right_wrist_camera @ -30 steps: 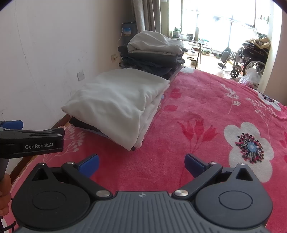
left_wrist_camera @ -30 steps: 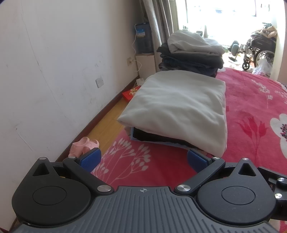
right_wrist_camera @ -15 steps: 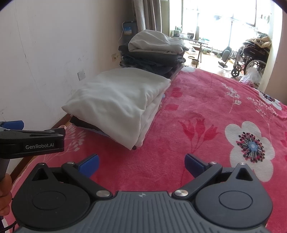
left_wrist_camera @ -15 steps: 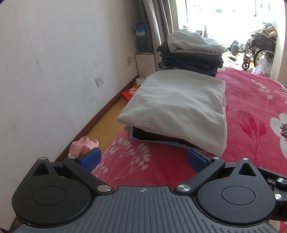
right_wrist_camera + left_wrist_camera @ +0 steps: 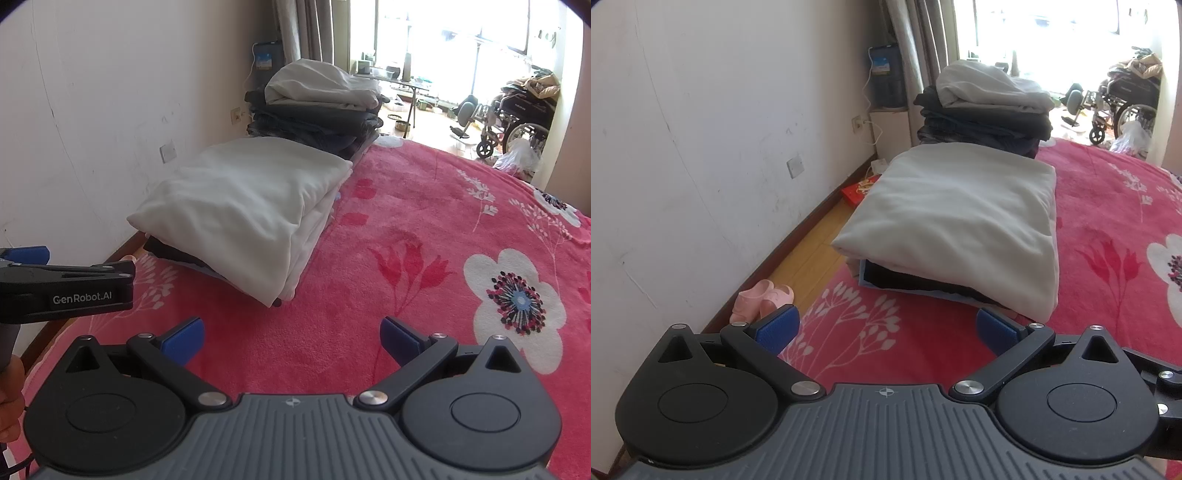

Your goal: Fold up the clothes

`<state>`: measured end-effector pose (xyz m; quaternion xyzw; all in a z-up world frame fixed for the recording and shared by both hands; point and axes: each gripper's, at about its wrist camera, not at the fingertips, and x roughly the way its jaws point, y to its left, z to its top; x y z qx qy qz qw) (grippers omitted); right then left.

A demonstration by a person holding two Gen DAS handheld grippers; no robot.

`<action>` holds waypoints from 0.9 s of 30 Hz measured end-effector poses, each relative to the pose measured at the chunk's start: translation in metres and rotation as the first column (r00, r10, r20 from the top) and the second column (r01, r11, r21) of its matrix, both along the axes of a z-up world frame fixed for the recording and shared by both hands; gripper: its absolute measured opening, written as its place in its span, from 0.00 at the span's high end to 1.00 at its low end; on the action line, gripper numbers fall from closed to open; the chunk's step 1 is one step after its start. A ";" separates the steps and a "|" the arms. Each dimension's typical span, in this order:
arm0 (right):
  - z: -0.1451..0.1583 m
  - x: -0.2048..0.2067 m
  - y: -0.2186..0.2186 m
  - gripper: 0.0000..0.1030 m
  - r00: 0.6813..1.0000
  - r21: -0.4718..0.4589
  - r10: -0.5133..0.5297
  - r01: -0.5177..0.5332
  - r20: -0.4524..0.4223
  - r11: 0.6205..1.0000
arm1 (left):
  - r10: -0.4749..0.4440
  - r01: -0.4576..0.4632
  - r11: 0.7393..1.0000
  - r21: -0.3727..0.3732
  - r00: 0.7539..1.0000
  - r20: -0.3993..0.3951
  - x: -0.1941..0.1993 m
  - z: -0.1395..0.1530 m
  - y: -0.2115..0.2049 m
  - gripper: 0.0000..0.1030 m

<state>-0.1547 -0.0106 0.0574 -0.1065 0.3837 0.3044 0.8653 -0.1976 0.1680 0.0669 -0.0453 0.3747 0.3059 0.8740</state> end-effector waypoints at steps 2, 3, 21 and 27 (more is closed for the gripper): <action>0.000 0.000 0.000 0.00 1.000 -0.001 0.000 0.000 0.000 1.000 | 0.001 -0.001 1.000 -0.001 1.000 0.000 0.000 0.000 0.000 0.00; 0.000 0.000 0.000 0.00 1.000 -0.002 0.000 0.000 0.001 1.000 | 0.001 -0.001 1.000 -0.001 1.000 0.000 0.000 0.000 0.001 0.00; 0.000 0.000 0.001 0.00 1.000 -0.009 0.004 -0.004 0.003 1.000 | 0.005 -0.005 1.000 -0.006 1.000 -0.003 -0.001 -0.001 0.001 0.00; 0.000 -0.001 0.001 0.00 1.000 -0.009 0.006 -0.006 0.004 1.000 | 0.006 -0.006 1.000 -0.007 1.000 -0.004 -0.001 -0.001 0.002 0.00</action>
